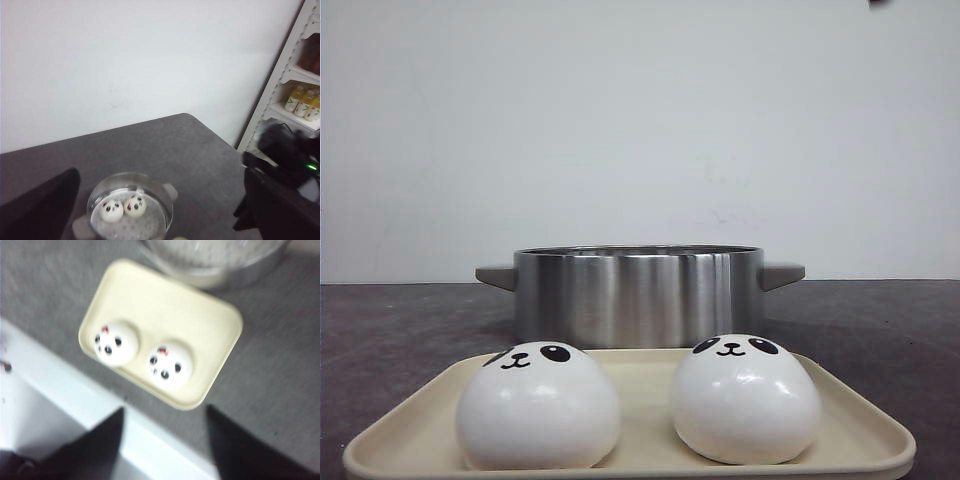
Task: Steam buns
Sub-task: 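Move the right gripper down toward the nearer bun on the tray, then close the right gripper around the nearer panda bun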
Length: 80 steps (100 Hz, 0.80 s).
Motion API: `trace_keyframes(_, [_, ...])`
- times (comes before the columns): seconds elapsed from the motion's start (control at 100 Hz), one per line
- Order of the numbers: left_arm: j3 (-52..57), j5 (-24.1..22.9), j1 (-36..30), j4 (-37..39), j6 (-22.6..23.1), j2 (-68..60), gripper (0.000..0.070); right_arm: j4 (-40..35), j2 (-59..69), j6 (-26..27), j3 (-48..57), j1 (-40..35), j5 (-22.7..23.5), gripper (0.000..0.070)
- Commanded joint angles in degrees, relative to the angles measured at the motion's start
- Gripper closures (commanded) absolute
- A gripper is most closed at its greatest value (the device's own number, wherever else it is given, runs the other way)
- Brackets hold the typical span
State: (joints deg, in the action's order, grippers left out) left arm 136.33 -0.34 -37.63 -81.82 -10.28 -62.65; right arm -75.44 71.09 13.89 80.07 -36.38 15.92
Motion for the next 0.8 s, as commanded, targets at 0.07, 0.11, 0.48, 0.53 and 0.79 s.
trace_keyframes(0.07, [-5.55,-1.92,-0.42,-3.15,-2.21,6.67,0.0074,2.47,1.55,2.69,-4.04,-3.56,0.13,0.0255])
trace_keyframes(0.11, [-7.28,-3.15,-0.42,-3.15,-2.32,8.5,0.0074,4.37,1.55,3.91,-6.12,-4.52,0.15,0.0251])
trace_keyframes(0.48, [-16.66,-10.45,-0.42,-3.15,-2.36,14.8,0.0074,20.59,5.64,12.72,-17.9,-9.46,-1.16,0.0232])
trace_keyframes(0.53, [-17.59,-10.47,-0.42,-3.15,-2.16,14.78,0.0074,21.18,7.26,12.74,-17.9,-10.12,-1.07,0.0231])
trace_keyframes(0.79, [-21.24,-10.47,-0.42,-3.15,-2.16,14.78,0.0074,19.21,16.02,12.7,-17.9,-14.29,-4.33,0.0231])
